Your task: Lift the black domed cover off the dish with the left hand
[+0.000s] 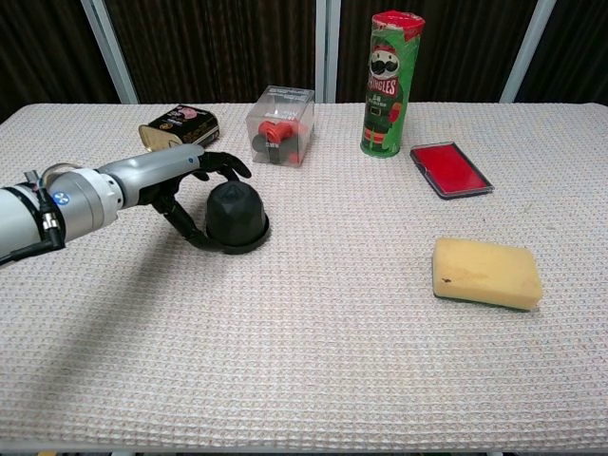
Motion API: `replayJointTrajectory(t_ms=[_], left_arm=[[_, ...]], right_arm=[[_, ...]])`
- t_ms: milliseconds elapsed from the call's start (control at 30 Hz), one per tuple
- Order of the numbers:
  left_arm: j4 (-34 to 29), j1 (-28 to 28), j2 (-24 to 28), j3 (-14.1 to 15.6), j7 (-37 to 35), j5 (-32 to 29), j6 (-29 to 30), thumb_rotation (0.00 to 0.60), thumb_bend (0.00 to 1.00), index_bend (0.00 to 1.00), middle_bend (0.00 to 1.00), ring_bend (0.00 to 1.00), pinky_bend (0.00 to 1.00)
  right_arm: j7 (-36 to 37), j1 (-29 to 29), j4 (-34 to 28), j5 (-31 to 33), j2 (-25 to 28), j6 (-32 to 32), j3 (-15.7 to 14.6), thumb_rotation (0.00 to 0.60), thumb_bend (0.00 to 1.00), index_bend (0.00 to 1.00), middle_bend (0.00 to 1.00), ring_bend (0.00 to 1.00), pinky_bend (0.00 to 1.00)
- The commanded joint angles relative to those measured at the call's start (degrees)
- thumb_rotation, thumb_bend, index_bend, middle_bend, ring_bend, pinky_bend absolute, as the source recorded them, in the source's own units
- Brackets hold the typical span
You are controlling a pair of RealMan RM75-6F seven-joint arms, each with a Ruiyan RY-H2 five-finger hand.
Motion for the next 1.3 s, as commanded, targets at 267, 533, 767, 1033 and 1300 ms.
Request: replayJointTrajectory(t_ms=[267, 533, 767, 1033, 1300], left_arm=[[2.38, -0.81, -1.21, 1.08, -1.17, 0.12, -0.75, 0.6, 0.07, 0.16, 0.17, 0.06, 0.13], [4.73, -1.56, -2.91, 1.45, -1.25, -0.04, -1.18, 0.6, 0.07, 0.16, 0.17, 0.06, 0.13], [6.66, -1.99, -4.06, 1.34, -2.19, 0.08, -1.14, 0.6, 0.07, 0.16, 0.18, 0.06, 0.13], [6.77, -1.79, -3.86, 1.49, -3.57, 0.62, -0.69, 0.6, 0.08, 0.16, 0.19, 0.06, 0.12], [6.2, -1.95, -3.65, 1.63, -4.79, 1.29, -0.67, 0.6, 0.09, 0.16, 0.2, 0.06, 0.13]], right_arm=[[0.42, -0.02, 0.65, 0.4, -0.18, -0.31, 0.08, 0.6, 0.13, 0.0, 0.0, 0.0, 0.0], [0.97, -0.14, 1.05, 0.65, -0.19, -0.23, 0.22, 0.6, 0.13, 0.0, 0.0, 0.0, 0.0], [1.44, -0.18, 1.53, 1.04, -0.25, -0.51, 0.3, 0.6, 0.13, 0.0, 0.0, 0.0, 0.0], [1.45, -0.22, 1.82, 1.19, -0.41, -0.62, 0.33, 0.6, 0.13, 0.0, 0.0, 0.0, 0.0], [1.07, -0.17, 1.59, 1.46, -0.36, -0.88, 0.43, 0.6, 0.13, 0.0, 0.0, 0.0, 0.0]])
